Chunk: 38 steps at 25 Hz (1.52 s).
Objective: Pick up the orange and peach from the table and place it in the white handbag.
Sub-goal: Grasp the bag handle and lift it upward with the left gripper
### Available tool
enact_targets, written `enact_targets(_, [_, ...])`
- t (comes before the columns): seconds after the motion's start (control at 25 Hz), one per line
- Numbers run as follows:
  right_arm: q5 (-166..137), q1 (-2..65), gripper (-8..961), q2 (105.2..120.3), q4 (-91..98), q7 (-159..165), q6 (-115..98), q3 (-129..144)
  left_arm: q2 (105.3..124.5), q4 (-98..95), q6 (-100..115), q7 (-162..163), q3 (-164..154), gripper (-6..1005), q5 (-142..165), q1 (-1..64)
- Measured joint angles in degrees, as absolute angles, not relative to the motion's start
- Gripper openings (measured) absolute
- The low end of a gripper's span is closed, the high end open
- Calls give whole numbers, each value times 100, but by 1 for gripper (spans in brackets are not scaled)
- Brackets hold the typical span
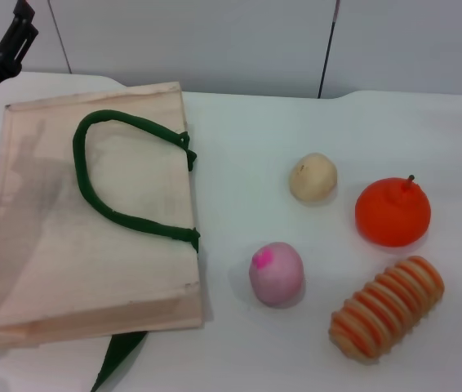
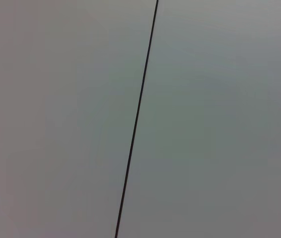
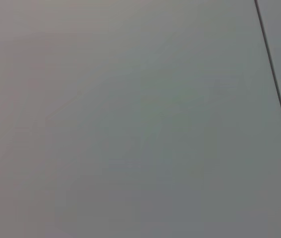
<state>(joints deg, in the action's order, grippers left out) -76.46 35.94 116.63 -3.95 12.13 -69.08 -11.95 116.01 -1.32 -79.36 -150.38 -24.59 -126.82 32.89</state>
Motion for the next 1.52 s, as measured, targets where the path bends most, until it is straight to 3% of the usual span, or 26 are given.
enact_targets(1.12, [-7647, 3589, 859, 11663, -357, 1165, -6811, -1334, 11585, -122, -7793, -14712, -2475, 873, -12643, 3340])
enact_targets(1.52, [-7714, 3578, 853, 11599, -184, 1872, -6721, -666, 11347, -1138, -6877, -11420, -3300, 872, -11264, 3370])
